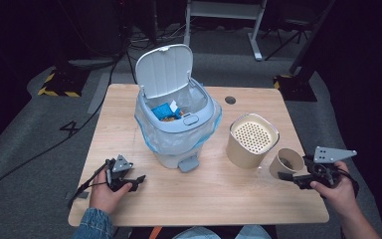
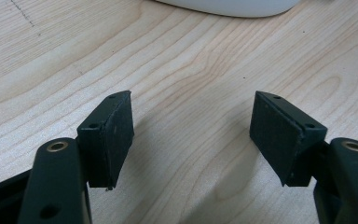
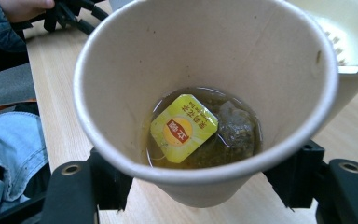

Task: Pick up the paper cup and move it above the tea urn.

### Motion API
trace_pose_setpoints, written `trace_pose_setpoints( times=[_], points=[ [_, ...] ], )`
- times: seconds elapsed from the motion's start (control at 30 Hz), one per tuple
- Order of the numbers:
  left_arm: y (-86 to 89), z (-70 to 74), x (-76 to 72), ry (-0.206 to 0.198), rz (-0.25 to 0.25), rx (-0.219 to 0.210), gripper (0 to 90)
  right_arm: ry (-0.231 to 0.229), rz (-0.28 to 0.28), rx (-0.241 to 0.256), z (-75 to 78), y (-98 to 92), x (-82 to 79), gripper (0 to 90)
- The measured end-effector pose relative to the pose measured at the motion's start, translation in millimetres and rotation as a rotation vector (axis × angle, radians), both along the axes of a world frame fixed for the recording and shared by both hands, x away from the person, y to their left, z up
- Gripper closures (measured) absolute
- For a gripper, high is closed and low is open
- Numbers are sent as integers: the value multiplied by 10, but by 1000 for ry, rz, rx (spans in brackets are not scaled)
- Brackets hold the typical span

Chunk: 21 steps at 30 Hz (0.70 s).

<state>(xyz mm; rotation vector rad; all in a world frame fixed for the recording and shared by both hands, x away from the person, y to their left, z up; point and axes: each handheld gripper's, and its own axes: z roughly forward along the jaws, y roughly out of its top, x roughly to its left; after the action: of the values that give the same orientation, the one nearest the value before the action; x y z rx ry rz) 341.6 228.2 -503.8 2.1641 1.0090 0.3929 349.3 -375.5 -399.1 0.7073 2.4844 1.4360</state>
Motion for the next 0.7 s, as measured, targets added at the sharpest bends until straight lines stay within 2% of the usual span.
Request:
trace_pose_setpoints(
  times=[0.27,0.33,0.57,0.7],
  points=[
    [0,0,0,0,0,0,309,-23,-7,4,212,-40,116,338],
    [0,0,0,0,0,0,308,-37,-13,11,290,-61,187,337],
    [0,0,0,0,0,0,309,-65,-30,14,413,-88,352,338],
    [0,0,0,0,0,0,309,-58,-35,25,444,-99,472,338]
  ],
)
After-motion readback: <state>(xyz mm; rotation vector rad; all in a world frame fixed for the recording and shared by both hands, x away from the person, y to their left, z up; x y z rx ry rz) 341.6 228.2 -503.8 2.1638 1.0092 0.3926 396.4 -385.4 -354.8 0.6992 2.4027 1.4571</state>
